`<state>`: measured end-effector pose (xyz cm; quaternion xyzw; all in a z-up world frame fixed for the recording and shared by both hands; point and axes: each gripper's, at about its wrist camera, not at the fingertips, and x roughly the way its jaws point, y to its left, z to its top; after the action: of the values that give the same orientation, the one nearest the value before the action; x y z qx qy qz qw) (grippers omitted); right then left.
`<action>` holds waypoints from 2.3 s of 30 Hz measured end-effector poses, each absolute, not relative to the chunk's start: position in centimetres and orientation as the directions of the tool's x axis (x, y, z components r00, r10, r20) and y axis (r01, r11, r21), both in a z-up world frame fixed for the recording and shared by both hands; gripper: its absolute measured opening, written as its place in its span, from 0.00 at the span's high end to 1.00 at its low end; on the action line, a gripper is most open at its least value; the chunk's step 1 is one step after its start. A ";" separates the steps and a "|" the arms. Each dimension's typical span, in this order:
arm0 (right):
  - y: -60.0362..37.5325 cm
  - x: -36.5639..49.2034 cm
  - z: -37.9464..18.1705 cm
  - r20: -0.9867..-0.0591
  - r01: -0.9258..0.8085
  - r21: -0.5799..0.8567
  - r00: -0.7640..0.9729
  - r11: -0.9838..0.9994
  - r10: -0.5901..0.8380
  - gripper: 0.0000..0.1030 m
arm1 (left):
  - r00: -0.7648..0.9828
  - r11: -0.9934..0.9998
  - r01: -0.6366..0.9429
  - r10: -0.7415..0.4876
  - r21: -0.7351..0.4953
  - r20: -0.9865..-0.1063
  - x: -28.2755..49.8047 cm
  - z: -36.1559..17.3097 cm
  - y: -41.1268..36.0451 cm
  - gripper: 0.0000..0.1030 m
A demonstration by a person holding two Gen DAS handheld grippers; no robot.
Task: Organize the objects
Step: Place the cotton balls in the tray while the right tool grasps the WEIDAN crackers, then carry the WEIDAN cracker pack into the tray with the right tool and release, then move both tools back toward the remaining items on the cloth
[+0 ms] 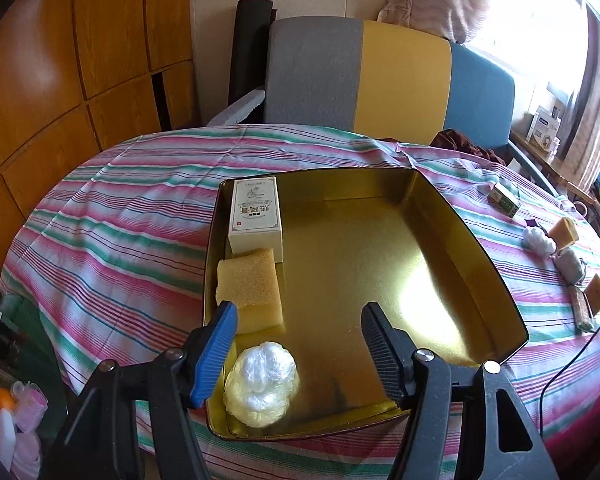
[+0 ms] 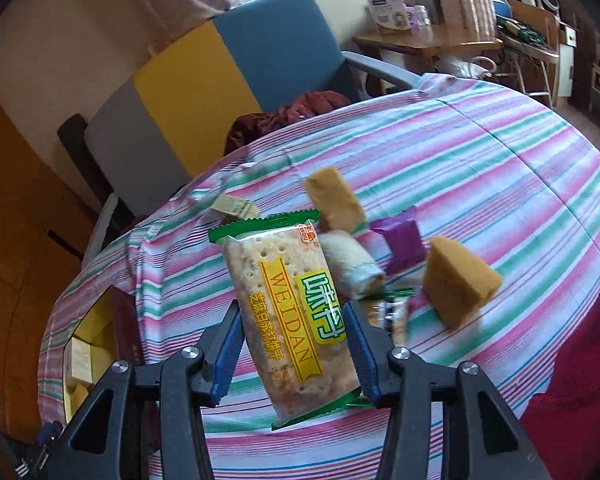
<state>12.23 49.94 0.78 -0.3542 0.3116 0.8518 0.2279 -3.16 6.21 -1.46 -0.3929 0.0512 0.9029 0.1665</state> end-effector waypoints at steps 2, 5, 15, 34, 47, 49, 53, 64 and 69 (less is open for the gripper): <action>47.8 10.3 1.5 -0.742 -0.556 0.365 -0.658 -0.747 0.127 0.52 | -0.638 -0.941 -0.337 0.261 -0.042 -0.725 -3.2 -1.5 6.0 0.36; 44.5 7.6 1.7 -0.745 -0.475 0.362 -0.664 -0.802 0.057 0.52 | -0.638 -0.942 -0.332 0.264 -0.051 -0.723 -3.2 -1.5 5.7 0.36; 36.0 1.3 0.8 -0.766 -0.279 0.357 -0.634 -0.891 -0.109 0.52 | -0.634 -0.944 -0.323 0.268 -0.066 -0.726 -3.5 -1.8 4.7 0.36; 23.7 -13.6 -5.1 -0.877 -0.159 0.329 -0.416 -0.931 -0.239 0.52 | -0.636 -0.964 -0.238 0.245 -0.115 -0.732 -4.4 -2.3 0.3 0.36; 20.4 -21.4 -9.2 -0.941 -0.296 0.257 -0.296 -0.920 -0.167 0.52 | -0.611 -0.965 -0.199 0.257 -0.169 -0.749 -5.1 -3.5 -1.9 0.36; 20.2 -21.9 -9.7 -0.944 -0.315 0.254 -0.287 -0.915 -0.164 0.52 | -0.608 -0.964 -0.198 0.261 -0.175 -0.750 -5.2 -3.6 -2.0 0.36; 20.1 -22.6 -10.1 -0.942 -0.340 0.257 -0.297 -0.905 -0.156 0.51 | -0.606 -0.964 -0.191 0.263 -0.183 -0.751 -5.2 -3.6 -2.2 0.36; 21.0 -21.3 -9.3 -0.886 -0.324 0.408 -0.364 -0.853 -0.286 0.50 | -0.619 -0.964 -0.189 0.265 -0.188 -0.740 -5.1 -3.2 -2.5 0.36; 22.2 -18.7 -7.7 -0.862 -0.277 0.425 -0.413 -0.862 -0.293 0.50 | -0.632 -0.965 -0.191 0.262 -0.180 -0.729 -5.0 -2.7 -2.3 0.35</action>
<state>-18.65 22.17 -7.66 -0.5416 0.2630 0.7985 -0.0049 -5.00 -2.33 -2.71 -0.4101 -0.0428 0.9023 0.1255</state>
